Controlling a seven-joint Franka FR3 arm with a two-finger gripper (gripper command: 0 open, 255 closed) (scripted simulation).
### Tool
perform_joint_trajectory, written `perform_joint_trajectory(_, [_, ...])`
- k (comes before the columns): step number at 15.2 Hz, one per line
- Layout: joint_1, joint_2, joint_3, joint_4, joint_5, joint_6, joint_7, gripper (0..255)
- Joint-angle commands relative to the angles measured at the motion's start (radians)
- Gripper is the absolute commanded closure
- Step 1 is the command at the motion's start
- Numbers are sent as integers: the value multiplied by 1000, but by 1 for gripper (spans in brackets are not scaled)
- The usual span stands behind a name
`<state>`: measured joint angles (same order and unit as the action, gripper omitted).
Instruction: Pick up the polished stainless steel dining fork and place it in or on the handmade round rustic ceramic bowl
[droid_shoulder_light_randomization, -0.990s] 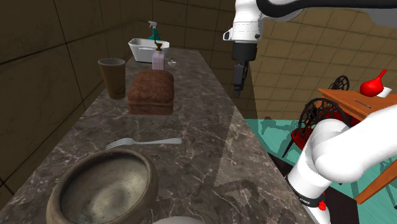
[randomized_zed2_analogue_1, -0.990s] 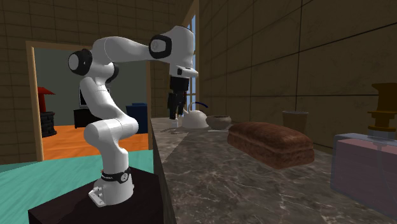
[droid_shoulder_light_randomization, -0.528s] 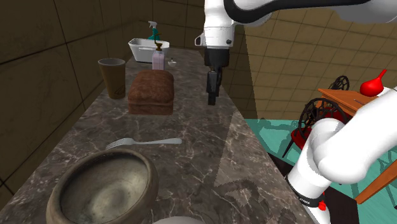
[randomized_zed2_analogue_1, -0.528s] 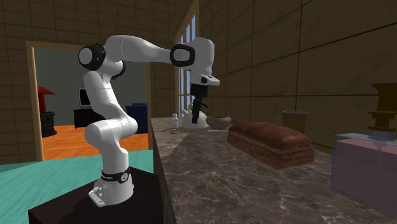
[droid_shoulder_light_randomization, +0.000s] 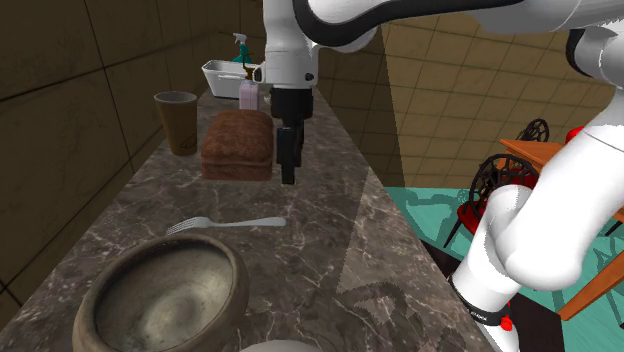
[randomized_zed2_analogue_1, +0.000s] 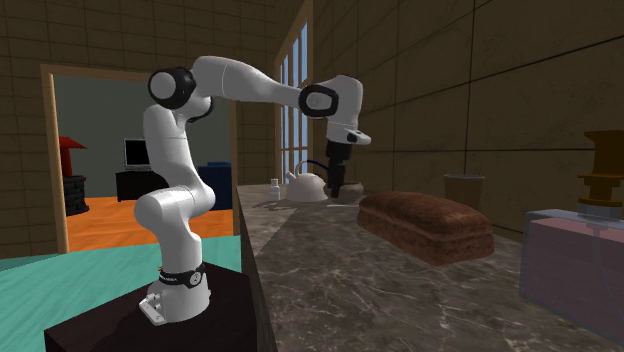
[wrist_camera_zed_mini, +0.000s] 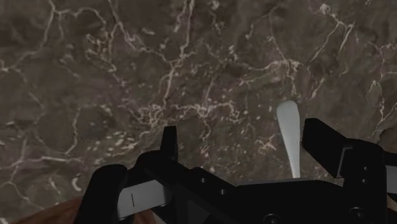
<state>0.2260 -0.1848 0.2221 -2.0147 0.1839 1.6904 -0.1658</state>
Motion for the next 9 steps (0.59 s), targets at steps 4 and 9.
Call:
perform_joint_trajectory(4, [43,155,51,138,-6,21,3,0])
perform_joint_trajectory(9, [91,298,97,281,-27,24,15,0])
